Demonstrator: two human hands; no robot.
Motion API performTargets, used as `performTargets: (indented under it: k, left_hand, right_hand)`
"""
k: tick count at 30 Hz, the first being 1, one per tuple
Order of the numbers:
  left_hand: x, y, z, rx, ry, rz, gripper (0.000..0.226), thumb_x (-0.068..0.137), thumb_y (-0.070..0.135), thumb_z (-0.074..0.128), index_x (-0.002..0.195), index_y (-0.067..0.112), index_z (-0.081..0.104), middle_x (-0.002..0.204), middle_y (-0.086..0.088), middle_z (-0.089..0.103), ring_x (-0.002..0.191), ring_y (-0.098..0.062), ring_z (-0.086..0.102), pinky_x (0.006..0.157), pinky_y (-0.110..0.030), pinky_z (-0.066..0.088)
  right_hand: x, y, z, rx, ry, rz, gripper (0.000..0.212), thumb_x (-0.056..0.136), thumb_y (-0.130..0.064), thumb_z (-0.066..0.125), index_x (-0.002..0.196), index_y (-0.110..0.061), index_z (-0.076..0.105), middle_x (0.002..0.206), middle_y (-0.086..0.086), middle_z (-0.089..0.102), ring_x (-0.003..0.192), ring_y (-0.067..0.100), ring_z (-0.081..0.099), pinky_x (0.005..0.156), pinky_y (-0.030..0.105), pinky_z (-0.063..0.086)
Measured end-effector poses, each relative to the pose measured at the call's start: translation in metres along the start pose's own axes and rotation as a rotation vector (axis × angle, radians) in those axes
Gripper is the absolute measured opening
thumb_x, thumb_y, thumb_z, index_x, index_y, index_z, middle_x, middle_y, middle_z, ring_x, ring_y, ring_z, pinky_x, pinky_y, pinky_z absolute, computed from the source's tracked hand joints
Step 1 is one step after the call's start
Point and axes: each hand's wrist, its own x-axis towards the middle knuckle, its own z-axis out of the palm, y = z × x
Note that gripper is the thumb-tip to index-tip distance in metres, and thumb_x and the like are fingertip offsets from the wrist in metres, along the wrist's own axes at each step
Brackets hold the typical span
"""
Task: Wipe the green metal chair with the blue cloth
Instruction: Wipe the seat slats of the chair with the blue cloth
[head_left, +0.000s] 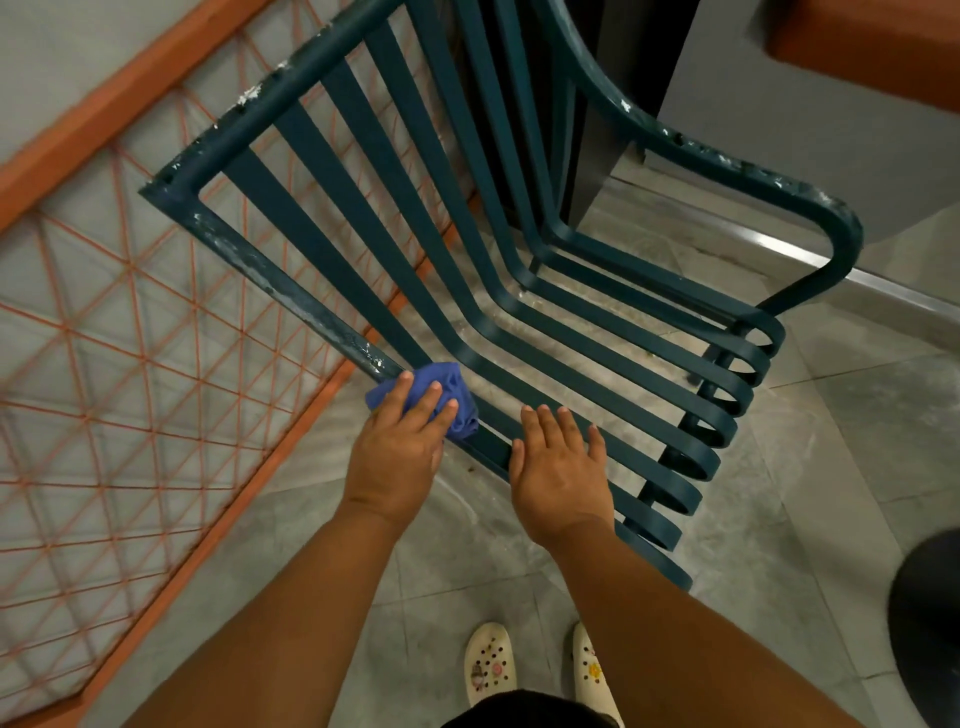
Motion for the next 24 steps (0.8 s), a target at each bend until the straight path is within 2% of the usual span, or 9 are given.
performTargets:
  k: [3,5,9,12,15,20,22,24]
  left_hand:
    - [-0.006,0.014,0.001,-0.016,-0.069,0.124,0.068,0.069,0.007,0.083,0.13,0.009,0.054,0.131,-0.014,0.058,0.127,-0.041,0.047,0.091,-0.052,0.05]
    - [-0.003,0.008,-0.005,-0.011,-0.085,0.15,0.073,0.064,0.005,0.085,0.13,0.01,0.054,0.131,-0.012,0.059,0.126,-0.039,0.05,0.09,-0.05,0.051]
    - [0.008,-0.006,-0.01,0.03,-0.057,-0.047,0.065,0.062,-0.001,0.086,0.122,0.005,0.062,0.126,-0.015,0.062,0.124,-0.042,0.05,0.088,-0.053,0.052]
    - [0.004,0.003,-0.005,0.021,-0.059,0.09,0.067,0.063,-0.003,0.083,0.125,0.003,0.058,0.125,-0.017,0.062,0.122,-0.043,0.052,0.087,-0.052,0.052]
    - [0.005,-0.009,-0.012,0.019,-0.03,0.209,0.064,0.063,-0.002,0.083,0.123,0.008,0.062,0.124,-0.014,0.063,0.12,-0.04,0.055,0.086,-0.049,0.054]
    - [0.015,-0.024,-0.018,0.072,-0.003,-0.043,0.058,0.06,0.005,0.088,0.114,0.009,0.069,0.12,-0.013,0.066,0.119,-0.04,0.056,0.087,-0.05,0.054]
    - [0.011,-0.019,-0.012,0.056,-0.031,-0.009,0.057,0.065,0.005,0.086,0.118,0.008,0.066,0.124,-0.013,0.064,0.123,-0.041,0.052,0.088,-0.052,0.052]
    - [0.007,-0.02,-0.01,0.052,-0.042,0.104,0.06,0.067,0.008,0.085,0.122,0.01,0.064,0.127,-0.012,0.062,0.125,-0.04,0.051,0.09,-0.051,0.052]
  right_hand:
    - [0.0,-0.001,-0.001,0.01,0.009,0.008,0.056,0.1,-0.043,0.005,0.152,-0.022,0.007,0.16,0.002,0.01,0.147,0.021,0.001,0.119,0.047,0.001]
    - [-0.001,-0.001,-0.002,0.014,0.005,0.011,0.056,0.1,-0.043,0.005,0.151,-0.022,0.008,0.16,0.002,0.011,0.147,0.021,0.001,0.119,0.047,0.001]
    - [0.002,-0.003,-0.003,0.005,-0.002,0.007,0.055,0.1,-0.043,0.005,0.152,-0.023,0.006,0.16,0.002,0.009,0.147,0.021,-0.001,0.119,0.047,-0.001]
    - [0.003,-0.004,-0.001,-0.025,0.006,0.018,0.056,0.1,-0.043,0.004,0.152,-0.022,0.003,0.16,0.001,0.003,0.147,0.021,-0.007,0.118,0.05,-0.003]
    - [0.009,-0.012,-0.001,-0.025,0.045,0.003,0.058,0.098,-0.042,0.0,0.152,-0.021,0.004,0.16,0.0,0.004,0.147,0.02,-0.007,0.117,0.051,-0.002]
    - [0.024,-0.026,-0.004,-0.03,0.015,-0.093,0.056,0.1,-0.043,0.004,0.152,-0.022,0.001,0.16,-0.001,0.002,0.146,0.018,-0.009,0.117,0.051,-0.003]
    - [0.023,-0.025,-0.003,-0.049,-0.009,-0.1,0.056,0.1,-0.044,0.003,0.152,-0.022,-0.001,0.16,-0.001,0.001,0.146,0.018,-0.009,0.118,0.05,-0.005]
    - [0.022,-0.026,-0.003,-0.059,-0.009,-0.103,0.057,0.099,-0.044,0.002,0.151,-0.021,-0.001,0.16,0.0,0.002,0.146,0.018,-0.008,0.118,0.048,-0.005]
